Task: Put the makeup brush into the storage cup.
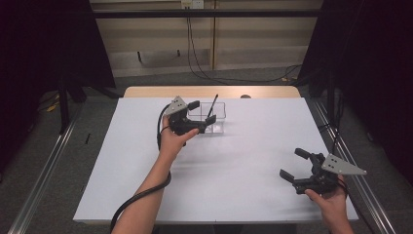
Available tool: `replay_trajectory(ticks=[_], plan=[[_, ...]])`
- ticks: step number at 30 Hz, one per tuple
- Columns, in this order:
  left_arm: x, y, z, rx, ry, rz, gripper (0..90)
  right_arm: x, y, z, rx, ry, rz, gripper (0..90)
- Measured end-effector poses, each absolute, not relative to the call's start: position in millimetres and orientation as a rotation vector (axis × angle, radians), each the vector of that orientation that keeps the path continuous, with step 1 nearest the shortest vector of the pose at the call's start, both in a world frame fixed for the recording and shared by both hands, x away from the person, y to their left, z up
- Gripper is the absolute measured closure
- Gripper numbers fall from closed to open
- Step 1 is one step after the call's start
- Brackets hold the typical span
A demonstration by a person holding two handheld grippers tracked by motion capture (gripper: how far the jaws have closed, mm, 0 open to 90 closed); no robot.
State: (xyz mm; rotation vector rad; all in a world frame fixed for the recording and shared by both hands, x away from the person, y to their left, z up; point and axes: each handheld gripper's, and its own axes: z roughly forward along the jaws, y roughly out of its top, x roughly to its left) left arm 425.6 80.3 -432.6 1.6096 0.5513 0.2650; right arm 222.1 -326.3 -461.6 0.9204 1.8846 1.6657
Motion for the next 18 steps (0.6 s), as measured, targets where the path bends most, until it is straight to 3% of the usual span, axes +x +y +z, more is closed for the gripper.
replay_trajectory(ticks=[18], plan=[[418.2,83.3,-433.9,1.611,0.54,0.242,1.5,222.3,-325.1,-461.0,0.915,1.885,1.666,0.7]])
